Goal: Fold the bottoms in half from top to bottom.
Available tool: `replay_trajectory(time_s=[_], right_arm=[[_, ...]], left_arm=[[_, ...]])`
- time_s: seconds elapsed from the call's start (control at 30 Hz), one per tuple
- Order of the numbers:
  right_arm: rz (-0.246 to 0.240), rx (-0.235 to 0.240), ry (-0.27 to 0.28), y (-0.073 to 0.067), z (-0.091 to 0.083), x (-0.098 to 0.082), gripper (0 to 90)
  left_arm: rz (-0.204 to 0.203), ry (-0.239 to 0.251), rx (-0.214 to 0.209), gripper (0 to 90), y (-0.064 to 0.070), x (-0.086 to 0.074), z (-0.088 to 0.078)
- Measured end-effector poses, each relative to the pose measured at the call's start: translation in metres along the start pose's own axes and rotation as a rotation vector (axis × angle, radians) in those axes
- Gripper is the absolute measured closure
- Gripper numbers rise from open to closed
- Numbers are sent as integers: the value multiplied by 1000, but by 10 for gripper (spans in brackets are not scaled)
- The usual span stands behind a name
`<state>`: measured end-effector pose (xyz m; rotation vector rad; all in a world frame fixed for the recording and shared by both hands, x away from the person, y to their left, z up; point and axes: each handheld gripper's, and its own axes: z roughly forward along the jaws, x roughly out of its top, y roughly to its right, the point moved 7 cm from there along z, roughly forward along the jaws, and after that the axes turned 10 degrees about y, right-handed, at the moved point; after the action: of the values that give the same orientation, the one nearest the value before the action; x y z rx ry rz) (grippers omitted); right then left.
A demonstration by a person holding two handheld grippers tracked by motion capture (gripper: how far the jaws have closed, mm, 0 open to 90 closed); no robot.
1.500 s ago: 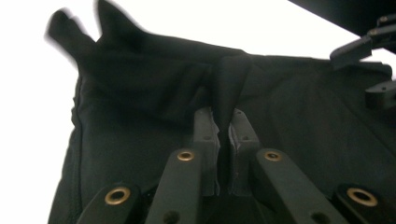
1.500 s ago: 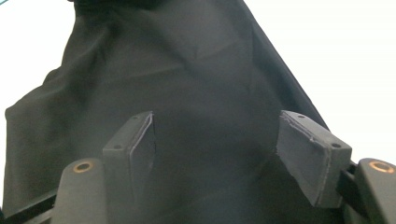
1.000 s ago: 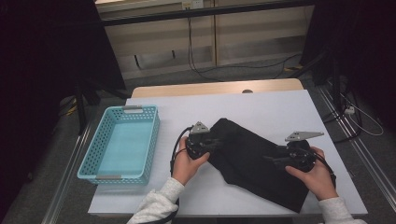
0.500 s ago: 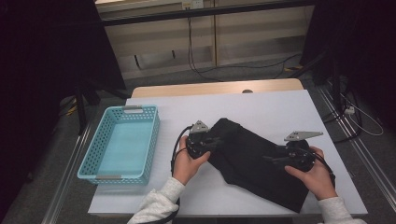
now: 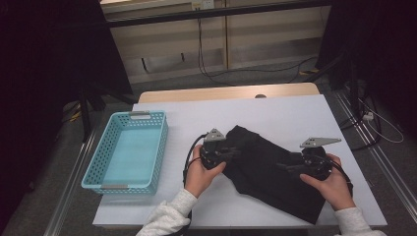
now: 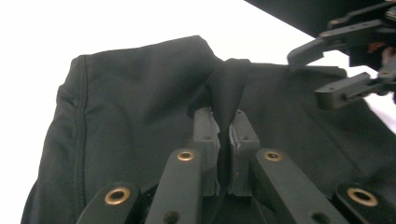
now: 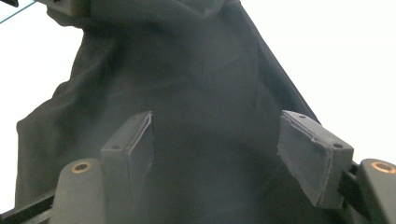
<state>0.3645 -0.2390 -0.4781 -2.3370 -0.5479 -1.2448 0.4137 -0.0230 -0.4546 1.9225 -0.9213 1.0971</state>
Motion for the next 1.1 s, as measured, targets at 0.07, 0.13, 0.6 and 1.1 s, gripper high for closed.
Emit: replay_trajectory(time_s=[0.07, 0.13, 0.6, 1.1], right_arm=[[-1, -1, 7, 0, 0, 1, 279], [-4, -4, 11, 0, -1, 2, 279], [3, 0, 55, -4, 3, 12, 276], [-12, -43, 35, -8, 30, 21, 426]], left_arm=[[-11, 2, -9, 841, 4, 1, 0], [-17, -8, -33, 837, 8, -1, 3], [-55, -9, -22, 360, 1, 0, -6], [-10, -40, 102, 240, -31, -10, -30]])
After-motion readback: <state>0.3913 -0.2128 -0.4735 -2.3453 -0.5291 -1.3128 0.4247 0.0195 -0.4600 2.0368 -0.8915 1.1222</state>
